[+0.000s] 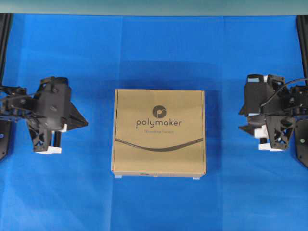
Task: Lift up the cardboard box by clamping it between your arms.
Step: 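Move both grippers inward toward the left and right sides of the box, then press both grippers against opposite box sides and raise it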
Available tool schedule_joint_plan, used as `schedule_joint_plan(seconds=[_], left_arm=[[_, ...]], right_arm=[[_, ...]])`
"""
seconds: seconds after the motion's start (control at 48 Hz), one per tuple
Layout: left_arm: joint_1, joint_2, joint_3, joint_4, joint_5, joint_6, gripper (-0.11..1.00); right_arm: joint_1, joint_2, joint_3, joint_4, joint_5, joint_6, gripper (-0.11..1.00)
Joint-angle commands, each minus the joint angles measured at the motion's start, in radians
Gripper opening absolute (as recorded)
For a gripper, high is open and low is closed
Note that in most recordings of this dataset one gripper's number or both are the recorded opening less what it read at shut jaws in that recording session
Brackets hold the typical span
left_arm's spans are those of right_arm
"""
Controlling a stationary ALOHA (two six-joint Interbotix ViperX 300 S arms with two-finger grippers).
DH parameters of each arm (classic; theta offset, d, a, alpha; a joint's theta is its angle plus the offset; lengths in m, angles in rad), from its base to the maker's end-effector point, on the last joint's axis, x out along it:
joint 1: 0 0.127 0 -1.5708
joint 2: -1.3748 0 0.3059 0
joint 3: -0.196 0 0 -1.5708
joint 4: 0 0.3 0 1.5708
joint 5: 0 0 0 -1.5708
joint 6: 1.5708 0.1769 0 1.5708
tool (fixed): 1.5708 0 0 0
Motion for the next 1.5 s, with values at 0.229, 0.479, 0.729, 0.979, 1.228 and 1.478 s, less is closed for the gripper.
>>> schedule_joint_plan(seconds=[0.229,0.479,0.729,0.979,1.228,1.478], left_arm=[[0.014,0.067,-0.011,0.003,-0.032,-0.003,0.79],[0.031,0.115,-0.005,0.003,-0.077,-0.005,0.87],[0.032,0.206,-0.009,0.003,-0.144,-0.005,0.87],[0.040,0.296,-0.035,0.003,-0.175,0.002,0.87],[0.041,0.376,-0.100,0.003,-0.209,0.000,0.87],[0.040,0.445,-0.152,0.003,-0.206,-0.005,0.87]], right_arm=[[-0.006,0.055,-0.003,-0.005,-0.006,-0.018,0.98],[-0.006,0.084,0.018,-0.005,-0.101,-0.012,1.00],[-0.006,0.166,0.048,0.000,-0.193,-0.012,1.00],[-0.006,0.275,0.037,0.000,-0.322,-0.014,1.00],[-0.006,0.394,-0.015,0.000,-0.420,-0.015,1.00],[-0.002,0.488,-0.089,0.000,-0.479,-0.015,1.00]])
